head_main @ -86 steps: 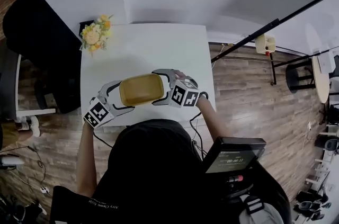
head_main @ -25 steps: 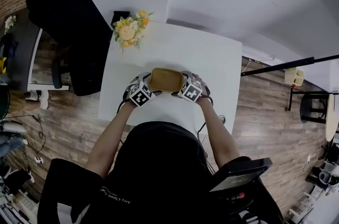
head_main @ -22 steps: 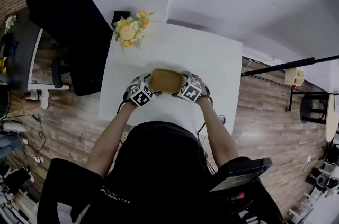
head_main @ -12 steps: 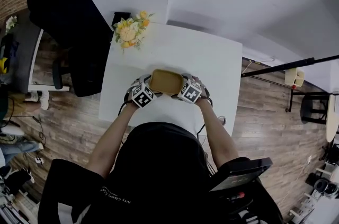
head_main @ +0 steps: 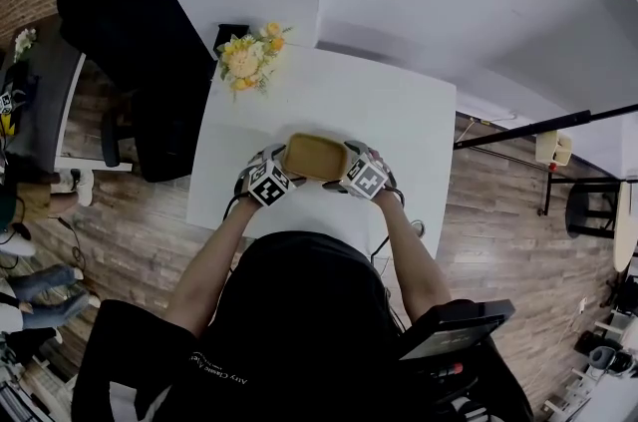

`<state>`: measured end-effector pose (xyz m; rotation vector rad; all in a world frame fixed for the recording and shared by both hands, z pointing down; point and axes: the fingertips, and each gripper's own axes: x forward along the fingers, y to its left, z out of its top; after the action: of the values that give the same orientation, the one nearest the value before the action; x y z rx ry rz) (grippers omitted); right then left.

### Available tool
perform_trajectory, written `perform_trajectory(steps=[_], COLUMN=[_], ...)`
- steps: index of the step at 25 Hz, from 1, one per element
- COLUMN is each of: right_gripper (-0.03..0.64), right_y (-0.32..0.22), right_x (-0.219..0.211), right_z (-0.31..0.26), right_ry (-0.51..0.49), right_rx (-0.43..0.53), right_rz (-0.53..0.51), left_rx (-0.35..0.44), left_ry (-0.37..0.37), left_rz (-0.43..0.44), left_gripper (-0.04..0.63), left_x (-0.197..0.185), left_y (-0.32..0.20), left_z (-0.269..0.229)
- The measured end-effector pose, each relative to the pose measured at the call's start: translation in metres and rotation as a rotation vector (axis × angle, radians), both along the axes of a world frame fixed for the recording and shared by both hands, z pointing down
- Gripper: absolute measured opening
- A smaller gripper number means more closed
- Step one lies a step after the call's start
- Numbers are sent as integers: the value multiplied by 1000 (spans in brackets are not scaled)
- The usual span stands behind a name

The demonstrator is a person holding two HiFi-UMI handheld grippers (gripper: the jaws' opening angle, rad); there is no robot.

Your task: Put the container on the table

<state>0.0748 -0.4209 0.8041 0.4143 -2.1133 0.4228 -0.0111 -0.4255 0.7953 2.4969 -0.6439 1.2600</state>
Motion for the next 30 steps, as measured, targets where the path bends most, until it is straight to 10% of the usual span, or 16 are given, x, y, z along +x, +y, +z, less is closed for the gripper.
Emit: perform_trajectory(steps=[17, 30], right_gripper=[480, 165], right_y=[-1, -54], right_x=[0, -46], right_z=[-82, -278], right_ry=[-346, -561], right_rx=[132, 542], right_rz=[267, 266], left_rx=[141, 621], left_ry=[179, 412], left_rz=[-220, -239], left_gripper=[437, 219], left_x=[-33, -9], left_y=[-15, -76], left_z=[-74, -282])
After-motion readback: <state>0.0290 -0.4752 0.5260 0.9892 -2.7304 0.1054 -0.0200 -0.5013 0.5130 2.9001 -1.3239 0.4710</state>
